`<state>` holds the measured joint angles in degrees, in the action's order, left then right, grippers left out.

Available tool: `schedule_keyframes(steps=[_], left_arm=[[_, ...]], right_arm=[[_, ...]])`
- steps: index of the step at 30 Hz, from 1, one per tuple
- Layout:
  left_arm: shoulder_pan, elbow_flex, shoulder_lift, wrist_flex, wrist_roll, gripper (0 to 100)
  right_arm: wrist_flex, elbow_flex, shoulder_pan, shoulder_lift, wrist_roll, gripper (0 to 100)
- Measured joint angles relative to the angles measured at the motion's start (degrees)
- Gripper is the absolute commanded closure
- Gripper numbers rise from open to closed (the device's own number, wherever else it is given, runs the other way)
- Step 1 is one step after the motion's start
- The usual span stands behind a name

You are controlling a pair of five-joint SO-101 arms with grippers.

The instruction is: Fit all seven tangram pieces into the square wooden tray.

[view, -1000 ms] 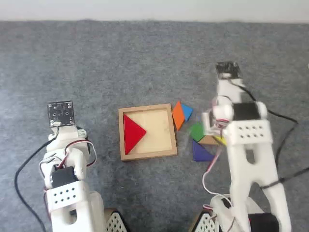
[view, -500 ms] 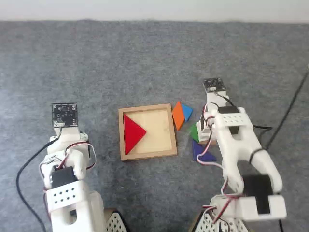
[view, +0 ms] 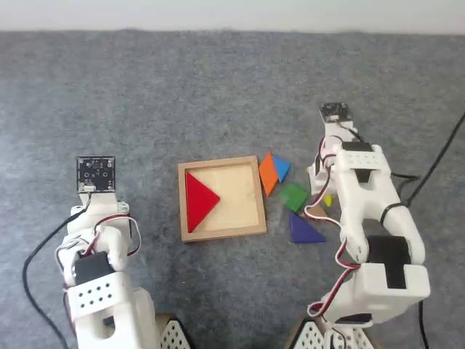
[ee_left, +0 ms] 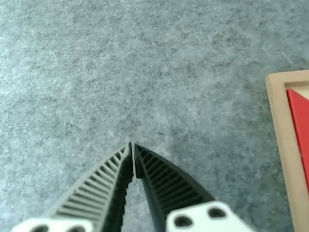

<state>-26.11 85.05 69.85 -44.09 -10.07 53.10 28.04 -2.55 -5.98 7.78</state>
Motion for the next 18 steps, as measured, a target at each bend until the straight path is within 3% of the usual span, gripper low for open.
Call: schedule_keyframes(steps=[5, 10, 14, 18], left_arm=[[0.00, 0.00, 0.00, 0.00, 0.00, 99], [0.00, 0.00, 0.00, 0.00, 0.00, 99], [0.00, 0.00, 0.00, 0.00, 0.00, 99], [0.00, 0.00, 0.00, 0.00, 0.00, 99]], right_arm=[[0.79, -2.29, 1.05, 0.00, 0.00, 83.1], [8.44, -8.09, 0.62, -0.35, -0.53, 69.2], [10.37, -11.34, -2.64, -0.35, -9.05, 68.0], [4.66, -11.52, -7.74, -1.05, -20.57, 68.0]])
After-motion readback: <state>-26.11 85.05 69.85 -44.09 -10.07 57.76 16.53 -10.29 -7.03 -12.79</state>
